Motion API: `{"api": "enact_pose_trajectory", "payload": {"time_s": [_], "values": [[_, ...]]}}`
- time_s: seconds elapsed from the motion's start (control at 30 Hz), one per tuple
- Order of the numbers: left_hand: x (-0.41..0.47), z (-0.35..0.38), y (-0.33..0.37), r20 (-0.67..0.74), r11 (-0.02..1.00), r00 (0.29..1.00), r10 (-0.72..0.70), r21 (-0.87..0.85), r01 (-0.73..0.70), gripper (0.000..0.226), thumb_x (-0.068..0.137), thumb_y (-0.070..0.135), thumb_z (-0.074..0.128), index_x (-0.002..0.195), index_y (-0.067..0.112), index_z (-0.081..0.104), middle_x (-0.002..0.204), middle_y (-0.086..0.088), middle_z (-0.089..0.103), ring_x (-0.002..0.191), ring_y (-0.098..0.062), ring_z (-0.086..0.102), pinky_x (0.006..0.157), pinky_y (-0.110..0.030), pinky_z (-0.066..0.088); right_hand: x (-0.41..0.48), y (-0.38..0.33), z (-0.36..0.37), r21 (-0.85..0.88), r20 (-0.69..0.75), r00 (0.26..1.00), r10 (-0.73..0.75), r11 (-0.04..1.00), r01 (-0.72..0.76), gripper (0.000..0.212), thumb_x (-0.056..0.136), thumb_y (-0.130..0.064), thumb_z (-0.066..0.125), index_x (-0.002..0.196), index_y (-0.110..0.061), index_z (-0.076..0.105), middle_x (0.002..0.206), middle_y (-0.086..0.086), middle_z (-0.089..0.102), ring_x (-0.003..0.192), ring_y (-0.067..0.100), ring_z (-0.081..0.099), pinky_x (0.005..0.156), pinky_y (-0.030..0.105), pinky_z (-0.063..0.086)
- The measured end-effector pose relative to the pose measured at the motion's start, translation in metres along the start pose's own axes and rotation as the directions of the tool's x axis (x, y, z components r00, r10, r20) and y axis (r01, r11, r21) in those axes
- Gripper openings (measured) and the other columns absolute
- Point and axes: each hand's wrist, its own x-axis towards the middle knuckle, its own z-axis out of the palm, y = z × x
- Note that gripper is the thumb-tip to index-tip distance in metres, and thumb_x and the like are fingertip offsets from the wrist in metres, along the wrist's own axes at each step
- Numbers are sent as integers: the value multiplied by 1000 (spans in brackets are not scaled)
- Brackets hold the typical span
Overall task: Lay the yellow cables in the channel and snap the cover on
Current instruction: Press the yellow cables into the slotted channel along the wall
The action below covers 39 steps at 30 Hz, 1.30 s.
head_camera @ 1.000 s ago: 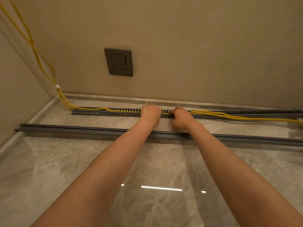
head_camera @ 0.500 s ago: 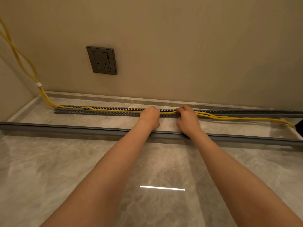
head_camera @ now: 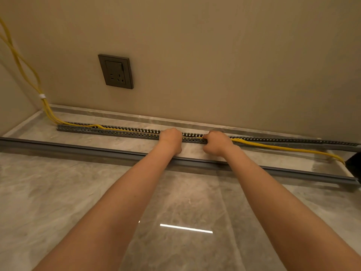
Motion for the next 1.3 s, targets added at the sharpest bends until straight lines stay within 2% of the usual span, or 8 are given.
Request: {"api": "enact_pose_trajectory", "payload": {"time_s": [0.13, 0.27, 0.37, 0.43, 0.7, 0.87, 1.03, 1.3], "values": [[2, -1, 19, -36, 999, 999, 23, 29, -22, 34, 91, 9, 47, 123, 4, 54, 128, -14, 54, 119, -30, 54, 112, -45, 29, 4, 4, -7, 7, 50, 999, -19, 1000, 19, 27, 83, -14, 47, 103, -7, 64, 88, 9, 54, 81, 26, 49, 67, 29, 37], [4, -1, 54, -54, 986, 987, 149, -66, -152, 42, 90, 16, 49, 130, 5, 49, 130, -15, 50, 123, -32, 48, 115, -47, 22, 1, 11, -4, 142, 42, 998, -49, 989, 43, 30, 83, -10, 49, 108, -5, 65, 99, 18, 63, 95, 32, 58, 70, 30, 38], [6, -2, 67, -17, 984, 993, 114, -136, -116, 43, 88, 17, 50, 129, 3, 50, 130, -15, 48, 121, -33, 49, 112, -47, 27, -4, 30, 1, 464, 18, 997, -73, 884, 56, 51, 81, 8, 42, 127, -7, 58, 130, 13, 60, 124, 27, 52, 99, 30, 42], [7, -4, 69, 7, 989, 996, 88, -123, -86, 39, 88, 15, 49, 125, 4, 53, 130, -14, 47, 119, -32, 51, 113, -50, 25, -7, 43, 6, 550, -75, 997, -20, 833, 58, 54, 80, 13, 41, 129, -4, 57, 134, 13, 57, 128, 25, 51, 109, 30, 37], [2, -15, 77, 76, 998, 997, 22, -56, -17, 32, 86, 16, 47, 113, 7, 61, 128, -11, 48, 110, -31, 57, 111, -68, 4, -18, 81, 16, 100, -396, 917, 54, 995, -16, 41, 88, 8, 45, 125, -5, 58, 122, 16, 56, 116, 33, 50, 91, 39, 45], [5, -18, 83, 87, 999, 996, -11, -31, 14, 30, 85, 16, 45, 108, 9, 63, 116, -7, 58, 107, -29, 58, 110, -70, 2, -30, 87, 13, -117, -355, 932, -65, 993, 25, 33, 90, 4, 45, 122, 0, 53, 127, 17, 52, 119, 30, 47, 89, 37, 44], [9, -17, 88, 100, 999, 994, -31, -11, 32, 34, 86, 21, 46, 114, 10, 61, 119, -6, 56, 110, -28, 58, 109, -71, 2, -24, 90, -1, -151, -307, 949, -73, 988, 27, 27, 92, 5, 41, 115, 1, 56, 118, 18, 54, 112, 31, 51, 86, 36, 45], [12, -19, 92, 123, 997, 992, -23, 72, 14, 22, 87, 22, 47, 102, 13, 60, 110, -5, 61, 109, -25, 58, 113, -65, 7, -16, 98, 6, 30, -372, 928, 21, 999, -10, 29, 90, 3, 48, 114, -2, 63, 115, 14, 58, 102, 31, 57, 84, 35, 47]]}}
